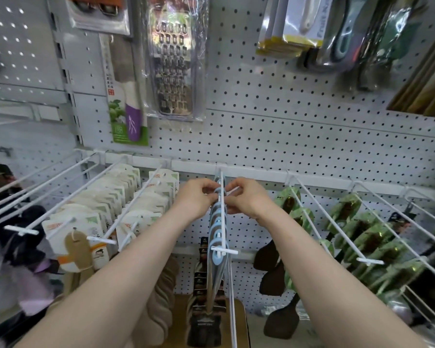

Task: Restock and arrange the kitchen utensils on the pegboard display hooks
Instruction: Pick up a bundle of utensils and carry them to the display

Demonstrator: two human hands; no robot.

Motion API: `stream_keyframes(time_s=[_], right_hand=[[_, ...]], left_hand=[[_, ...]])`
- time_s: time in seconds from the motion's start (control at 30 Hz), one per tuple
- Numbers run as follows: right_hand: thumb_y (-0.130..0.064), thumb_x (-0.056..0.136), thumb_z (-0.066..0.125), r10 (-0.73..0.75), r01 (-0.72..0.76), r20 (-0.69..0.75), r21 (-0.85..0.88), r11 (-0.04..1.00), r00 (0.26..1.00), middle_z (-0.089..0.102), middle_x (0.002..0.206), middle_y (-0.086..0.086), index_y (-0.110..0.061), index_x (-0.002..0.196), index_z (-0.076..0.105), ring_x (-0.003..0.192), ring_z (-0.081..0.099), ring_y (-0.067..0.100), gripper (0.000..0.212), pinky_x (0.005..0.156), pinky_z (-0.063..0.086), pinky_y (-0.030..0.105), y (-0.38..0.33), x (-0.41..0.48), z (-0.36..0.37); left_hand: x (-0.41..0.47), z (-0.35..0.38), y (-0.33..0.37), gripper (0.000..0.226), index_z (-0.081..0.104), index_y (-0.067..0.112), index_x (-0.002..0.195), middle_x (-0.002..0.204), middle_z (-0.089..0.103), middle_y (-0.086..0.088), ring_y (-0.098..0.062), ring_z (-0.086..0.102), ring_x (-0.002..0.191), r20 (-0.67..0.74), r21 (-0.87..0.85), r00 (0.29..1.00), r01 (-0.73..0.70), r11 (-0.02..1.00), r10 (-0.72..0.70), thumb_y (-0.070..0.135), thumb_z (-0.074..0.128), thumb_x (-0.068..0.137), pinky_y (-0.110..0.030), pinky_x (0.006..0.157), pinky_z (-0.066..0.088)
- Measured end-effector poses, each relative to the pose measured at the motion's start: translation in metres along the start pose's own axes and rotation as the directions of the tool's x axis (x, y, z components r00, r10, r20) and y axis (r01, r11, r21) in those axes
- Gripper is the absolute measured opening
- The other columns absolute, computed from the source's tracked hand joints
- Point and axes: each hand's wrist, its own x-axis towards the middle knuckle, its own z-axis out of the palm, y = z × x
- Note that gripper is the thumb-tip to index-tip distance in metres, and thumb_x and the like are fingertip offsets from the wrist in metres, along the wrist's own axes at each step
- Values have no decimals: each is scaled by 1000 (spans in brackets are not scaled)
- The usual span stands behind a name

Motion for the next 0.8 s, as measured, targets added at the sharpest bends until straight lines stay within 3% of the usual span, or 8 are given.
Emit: stream_keyframes(time_s=[0.1,0.17,0.23,0.43,0.6,0.8], right_hand=[[-9,88,69,-48,47,-17,-53,997,999,62,74,4,-12,92,62,61,59,16,9,52,50,27,-1,-10,-3],[-12,93,63,-51,53,36,-53,997,998,63,75,4,-11,93,64,59,57,13,1,50,47,24,-2,-18,-4],[-13,97,58,-50,54,81,-43,998,995,66,82,7,-8,99,66,61,60,12,10,53,50,23,-2,-25,-3],[-11,92,66,-100,105,103,-46,993,990,74,94,11,-7,104,66,76,70,17,13,62,56,24,-2,-34,-3],[-6,91,66,-100,101,69,-7,995,993,71,86,10,-4,101,65,62,65,13,11,63,58,26,-1,-33,0],[-3,92,64,-75,74,29,21,997,997,66,75,9,-1,102,63,52,62,9,10,51,55,18,-5,-27,2]], left_hand=[[-8,-3,-3,26,66,20,114,104,66,7,-12,61,97,-1,-32,1000,-16,999,16,15,65,89,-30,91,49],[-15,-4,-6,22,66,25,110,100,66,7,-15,63,96,15,-57,1000,-19,998,20,15,63,90,-40,90,53],[-23,-7,-8,18,69,27,104,98,68,8,-15,64,94,24,-55,999,-23,998,24,16,60,92,-41,88,55],[-41,-8,-6,14,68,19,100,96,68,0,-14,69,75,15,-162,999,-43,986,46,10,64,90,-29,64,60],[-39,-7,-4,11,69,21,91,87,69,4,-11,70,61,-6,-158,1000,-8,987,7,10,68,88,-29,64,60],[-31,-5,0,10,69,21,86,79,70,7,-4,64,48,-49,-136,999,8,991,-15,11,70,87,-18,54,54]])
